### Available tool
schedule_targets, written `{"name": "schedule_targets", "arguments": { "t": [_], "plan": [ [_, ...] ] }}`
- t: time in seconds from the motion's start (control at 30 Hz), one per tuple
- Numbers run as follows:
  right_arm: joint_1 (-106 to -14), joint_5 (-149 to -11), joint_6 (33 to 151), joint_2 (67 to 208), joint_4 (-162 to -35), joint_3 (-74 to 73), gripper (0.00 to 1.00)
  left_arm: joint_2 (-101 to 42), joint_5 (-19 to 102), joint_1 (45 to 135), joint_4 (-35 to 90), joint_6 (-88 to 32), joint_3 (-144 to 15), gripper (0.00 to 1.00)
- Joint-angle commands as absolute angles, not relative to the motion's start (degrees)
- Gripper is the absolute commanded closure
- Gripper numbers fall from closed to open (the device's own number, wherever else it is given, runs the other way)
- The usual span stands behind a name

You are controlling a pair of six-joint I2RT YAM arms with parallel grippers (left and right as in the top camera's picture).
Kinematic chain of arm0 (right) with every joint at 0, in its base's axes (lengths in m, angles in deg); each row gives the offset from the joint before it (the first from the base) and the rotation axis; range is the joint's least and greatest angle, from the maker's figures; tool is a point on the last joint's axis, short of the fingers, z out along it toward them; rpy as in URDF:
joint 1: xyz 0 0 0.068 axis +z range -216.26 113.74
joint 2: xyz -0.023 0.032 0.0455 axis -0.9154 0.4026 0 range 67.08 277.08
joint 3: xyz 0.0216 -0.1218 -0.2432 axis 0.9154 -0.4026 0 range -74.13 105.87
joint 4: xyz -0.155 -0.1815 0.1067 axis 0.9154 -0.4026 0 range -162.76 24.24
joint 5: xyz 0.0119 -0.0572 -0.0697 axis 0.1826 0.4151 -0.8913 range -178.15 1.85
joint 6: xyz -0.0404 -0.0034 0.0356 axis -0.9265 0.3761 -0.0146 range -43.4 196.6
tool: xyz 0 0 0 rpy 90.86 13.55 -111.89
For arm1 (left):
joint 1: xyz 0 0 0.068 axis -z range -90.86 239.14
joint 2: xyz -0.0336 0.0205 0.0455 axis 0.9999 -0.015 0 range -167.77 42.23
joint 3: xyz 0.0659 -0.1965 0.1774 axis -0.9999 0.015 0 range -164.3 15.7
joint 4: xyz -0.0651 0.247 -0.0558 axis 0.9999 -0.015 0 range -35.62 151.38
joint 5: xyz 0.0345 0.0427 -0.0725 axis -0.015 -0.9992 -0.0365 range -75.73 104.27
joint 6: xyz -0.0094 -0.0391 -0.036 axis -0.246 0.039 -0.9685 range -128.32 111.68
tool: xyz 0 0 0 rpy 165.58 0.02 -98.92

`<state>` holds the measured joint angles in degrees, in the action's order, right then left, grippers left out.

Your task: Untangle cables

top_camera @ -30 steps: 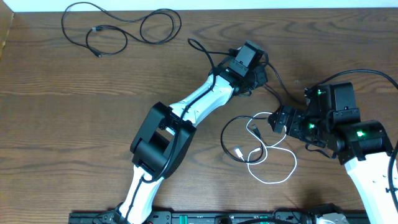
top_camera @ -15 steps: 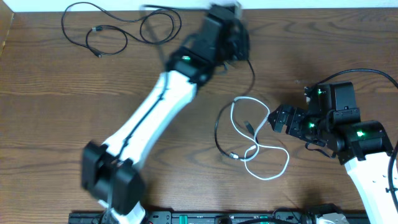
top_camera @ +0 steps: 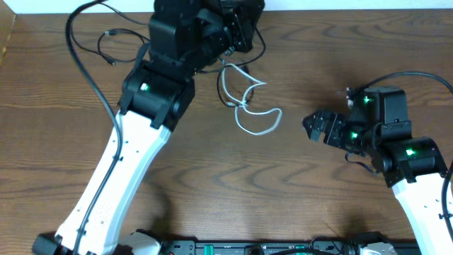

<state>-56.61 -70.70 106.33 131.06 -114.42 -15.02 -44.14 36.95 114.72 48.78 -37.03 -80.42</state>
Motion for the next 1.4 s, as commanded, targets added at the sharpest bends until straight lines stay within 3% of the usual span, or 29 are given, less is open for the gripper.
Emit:
{"name": "schedule_targets", "arguments": {
  "t": [0.0,0.5,0.7,1.0,1.03,1.1,1.3,1.33,1.37],
  "plan": [
    [-56.8,-66.4,106.6,130.4,-110.1,-14.9,0.01,-42.1,40.8,114.9,49.2,-44.8,-81.4,0.93],
    [-52.8,-64.3,106.8,140.8,-101.4,-14.9,0.01,-39.6,58.4,115.0,62.5,-61.3,-81.4,0.93],
    [-51.3,-60.5,107.2,145.9,-92.2,-14.9,0.01,-37.8,59.3,115.0,65.2,-66.1,-81.4,0.92],
    [-49.6,-57.7,112.5,151.8,-84.9,-14.9,0.02,-34.6,59.3,115.0,65.1,-64.2,-81.4,0.93],
    [-48.9,-56.4,112.3,152.5,-85.1,-14.9,0.05,-34.5,59.3,115.0,65.0,-63.2,-81.4,0.93],
    [-47.6,-52.8,110.9,153.7,-85.0,-14.9,0.27,-34.6,59.3,115.0,64.7,-61.8,-81.4,0.93],
    [-44.1,-44.2,103.7,154.2,-91.1,-14.9,0.76,-34.6,54.9,114.0,60.9,-55.5,-81.4,0.93],
    [-44.0,-44.2,103.7,154.2,-92.8,-14.9,0.76,-34.6,53.2,113.4,59.3,-55.5,-81.4,0.93],
    [-44.0,-44.3,103.6,154.1,-95.5,-14.9,0.65,-34.6,51.0,112.3,56.8,-55.5,-81.4,0.92]
  ]
}}
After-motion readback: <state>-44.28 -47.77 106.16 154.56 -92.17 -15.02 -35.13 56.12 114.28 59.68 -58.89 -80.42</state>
